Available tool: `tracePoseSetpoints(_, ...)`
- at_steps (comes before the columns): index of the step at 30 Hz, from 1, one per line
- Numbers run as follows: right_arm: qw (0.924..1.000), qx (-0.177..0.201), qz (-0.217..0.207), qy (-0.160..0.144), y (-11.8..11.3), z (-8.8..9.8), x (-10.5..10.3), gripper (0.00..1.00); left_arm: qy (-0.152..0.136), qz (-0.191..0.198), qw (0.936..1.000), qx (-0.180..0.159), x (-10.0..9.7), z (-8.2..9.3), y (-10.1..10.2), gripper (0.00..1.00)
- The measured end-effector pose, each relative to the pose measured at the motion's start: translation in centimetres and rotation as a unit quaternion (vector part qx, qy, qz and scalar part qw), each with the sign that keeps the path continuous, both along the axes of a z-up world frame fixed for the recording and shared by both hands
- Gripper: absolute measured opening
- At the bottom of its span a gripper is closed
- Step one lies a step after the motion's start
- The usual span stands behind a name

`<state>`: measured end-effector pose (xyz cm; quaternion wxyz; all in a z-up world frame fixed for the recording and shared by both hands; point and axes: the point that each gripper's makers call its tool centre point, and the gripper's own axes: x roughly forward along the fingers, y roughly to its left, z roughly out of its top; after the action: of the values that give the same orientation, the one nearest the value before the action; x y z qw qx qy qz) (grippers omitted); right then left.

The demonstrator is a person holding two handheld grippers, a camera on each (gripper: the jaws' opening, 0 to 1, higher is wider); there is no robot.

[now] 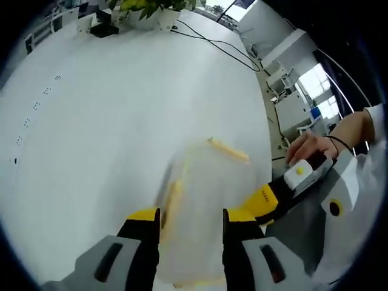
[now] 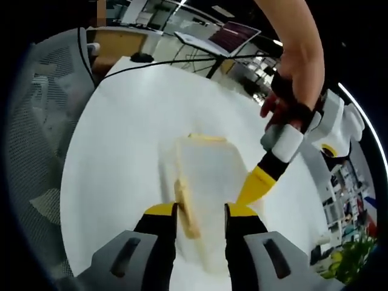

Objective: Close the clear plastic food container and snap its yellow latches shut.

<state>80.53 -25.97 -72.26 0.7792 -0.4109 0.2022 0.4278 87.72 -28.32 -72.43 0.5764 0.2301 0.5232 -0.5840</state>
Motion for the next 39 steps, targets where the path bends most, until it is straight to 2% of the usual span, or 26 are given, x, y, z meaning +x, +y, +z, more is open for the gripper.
tracePoseSetpoints(3,0.9999,0.0,-0.002,0.01,-0.1,0.0,-0.2,0.3,-0.025,0.018,0.9994,-0.014,0.8,0.4,0.1,0.36)
tracePoseSetpoints(8,0.9993,0.01,-0.025,0.028,-1.0,0.0,-0.2,0.31,-0.059,0.071,0.9941,-0.056,1.9,2.0,0.5,0.37)
tracePoseSetpoints(13,0.9981,0.013,-0.047,0.037,-2.1,0.0,-0.1,0.32,-0.081,0.11,0.9868,-0.087,1.7,2.9,1.7,0.39)
tracePoseSetpoints(19,0.9964,0.02,-0.066,0.049,-3.0,0.0,-0.2,0.34,-0.101,0.142,0.9796,-0.1,0.8,2.7,3.8,0.42)
tracePoseSetpoints(21,0.9956,0.024,-0.074,0.053,-3.4,0.1,-0.2,0.35,-0.103,0.16,0.9757,-0.108,0.5,2.8,4.4,0.43)
tracePoseSetpoints(24,0.9942,0.026,-0.086,0.058,-3.9,0.0,-0.1,0.36,-0.123,0.194,0.9642,-0.133,0.4,3.3,5.2,0.45)
tracePoseSetpoints(30,0.9917,0.033,-0.106,0.065,-4.8,0.1,-0.1,0.38,-0.151,0.23,0.9488,-0.155,-1.0,3.4,6.7,0.48)
tracePoseSetpoints(32,0.9906,0.038,-0.113,0.067,-4.9,0.1,-0.1,0.39,-0.15,0.256,0.9401,-0.168,-1.2,3.6,6.9,0.48)
tracePoseSetpoints(36,0.9881,0.048,-0.126,0.073,-5.1,0.1,-0.1,0.41,-0.166,0.26,0.9354,-0.172,-2.4,3.6,7.5,0.5)
tracePoseSetpoints(39,0.9854,0.059,-0.14,0.078,-5.3,0.1,-0.2,0.43,-0.19,0.27,0.9264,-0.18,-3.2,3.5,8.1,0.51)
